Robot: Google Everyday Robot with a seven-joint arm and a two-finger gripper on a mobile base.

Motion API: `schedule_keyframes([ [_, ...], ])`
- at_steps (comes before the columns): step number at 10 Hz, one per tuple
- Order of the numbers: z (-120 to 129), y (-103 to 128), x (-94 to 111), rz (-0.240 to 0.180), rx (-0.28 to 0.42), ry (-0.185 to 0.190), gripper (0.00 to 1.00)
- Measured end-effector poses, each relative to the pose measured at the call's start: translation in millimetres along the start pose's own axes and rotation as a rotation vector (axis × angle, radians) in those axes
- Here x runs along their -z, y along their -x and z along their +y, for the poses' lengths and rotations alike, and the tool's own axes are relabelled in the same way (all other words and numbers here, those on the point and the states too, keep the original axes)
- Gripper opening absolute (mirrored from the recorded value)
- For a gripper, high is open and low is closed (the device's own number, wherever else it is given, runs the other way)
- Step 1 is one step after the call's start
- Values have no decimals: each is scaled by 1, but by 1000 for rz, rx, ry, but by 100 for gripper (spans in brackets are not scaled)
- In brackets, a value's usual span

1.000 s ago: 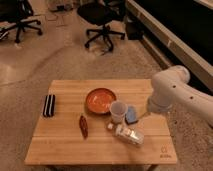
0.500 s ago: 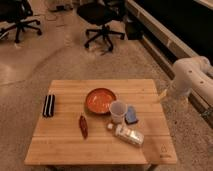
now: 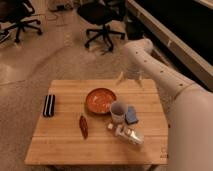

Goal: Move the arm in a circular motion

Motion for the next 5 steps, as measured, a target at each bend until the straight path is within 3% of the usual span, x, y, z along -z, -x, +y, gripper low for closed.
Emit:
schedule_keyframes([
  [2, -92, 6, -2, -14, 192, -45, 80],
  [5, -164, 45, 0, -35, 420, -85, 80],
])
